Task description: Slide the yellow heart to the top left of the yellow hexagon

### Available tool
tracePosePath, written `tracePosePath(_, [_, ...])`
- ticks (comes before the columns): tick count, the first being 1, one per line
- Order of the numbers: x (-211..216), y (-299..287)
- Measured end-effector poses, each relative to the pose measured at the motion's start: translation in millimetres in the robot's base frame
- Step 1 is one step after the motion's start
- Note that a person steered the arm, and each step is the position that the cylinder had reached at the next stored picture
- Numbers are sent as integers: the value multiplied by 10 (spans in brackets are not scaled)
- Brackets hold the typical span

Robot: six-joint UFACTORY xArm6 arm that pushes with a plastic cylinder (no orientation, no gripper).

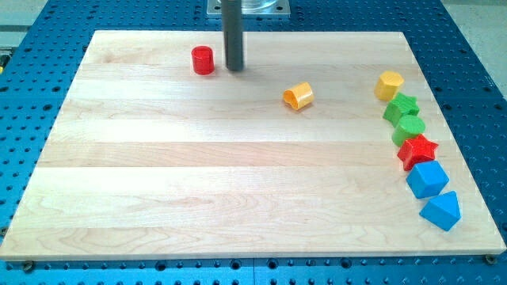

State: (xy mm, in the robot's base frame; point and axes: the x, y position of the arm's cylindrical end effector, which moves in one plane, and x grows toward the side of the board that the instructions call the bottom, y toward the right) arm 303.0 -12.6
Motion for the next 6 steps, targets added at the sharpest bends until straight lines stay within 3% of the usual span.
tracePosePath(1, [684, 46])
tracePosePath(3, [694, 1377])
tracePosePath(4, [260, 1539])
tracePosePath(5, [83, 1843])
tracePosePath(6, [-327, 1631])
